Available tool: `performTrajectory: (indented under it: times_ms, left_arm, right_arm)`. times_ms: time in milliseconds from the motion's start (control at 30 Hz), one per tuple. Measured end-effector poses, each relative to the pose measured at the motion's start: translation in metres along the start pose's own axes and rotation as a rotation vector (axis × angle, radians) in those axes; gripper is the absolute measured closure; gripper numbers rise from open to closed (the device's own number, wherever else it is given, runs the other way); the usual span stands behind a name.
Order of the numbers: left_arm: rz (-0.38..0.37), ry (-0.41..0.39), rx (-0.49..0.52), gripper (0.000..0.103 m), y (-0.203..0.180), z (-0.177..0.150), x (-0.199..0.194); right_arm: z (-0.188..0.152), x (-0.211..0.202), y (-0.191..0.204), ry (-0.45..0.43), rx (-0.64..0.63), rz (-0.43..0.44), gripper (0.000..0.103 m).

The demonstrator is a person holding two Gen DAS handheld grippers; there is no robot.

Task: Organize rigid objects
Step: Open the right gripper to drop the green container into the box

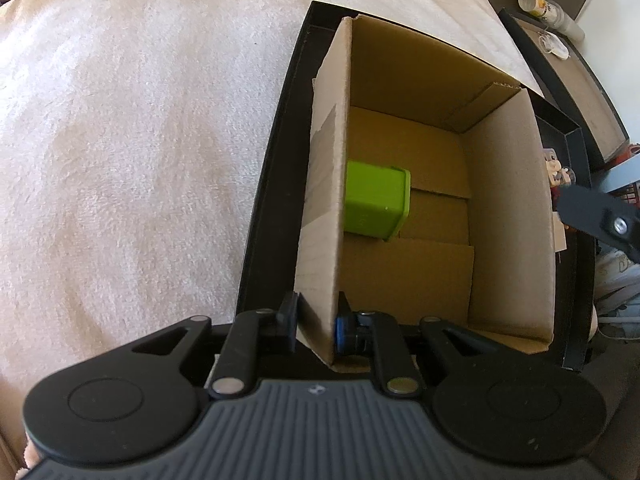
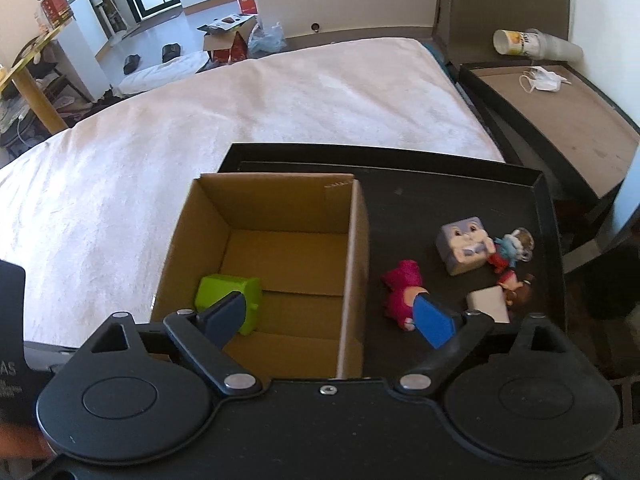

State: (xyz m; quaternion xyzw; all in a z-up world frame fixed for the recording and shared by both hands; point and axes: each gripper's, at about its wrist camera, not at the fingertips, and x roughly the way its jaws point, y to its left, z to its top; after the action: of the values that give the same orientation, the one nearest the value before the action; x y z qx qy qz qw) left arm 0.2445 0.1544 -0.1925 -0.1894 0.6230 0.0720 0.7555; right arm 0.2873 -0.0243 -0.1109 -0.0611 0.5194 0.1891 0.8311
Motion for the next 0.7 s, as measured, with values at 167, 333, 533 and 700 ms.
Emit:
performTrajectory:
  times_ms: [167,333,533,700]
  left_arm:
    - [0.002,0.002,-0.006,0.086,-0.002,0.001,0.000]
    - [0.016,0.002,-0.004,0.086,-0.003,0.002,0.000]
    - [0.029,0.001,-0.004,0.086,-0.006,0.002,0.002]
    - [0.040,-0.002,-0.001,0.087,-0.008,0.001,0.002]
  right_arm:
    - [-0.006,-0.006,-0.014,-0.004,0.009,-0.015,0.004]
    - [-0.014,-0.010,-0.032,0.003,0.032,-0.022,0.004]
    - [-0.024,-0.016,-0.055,0.004,0.063,-0.015,0.004]
    - [-0.033,-0.019,-0.077,-0.003,0.083,0.001,0.004]
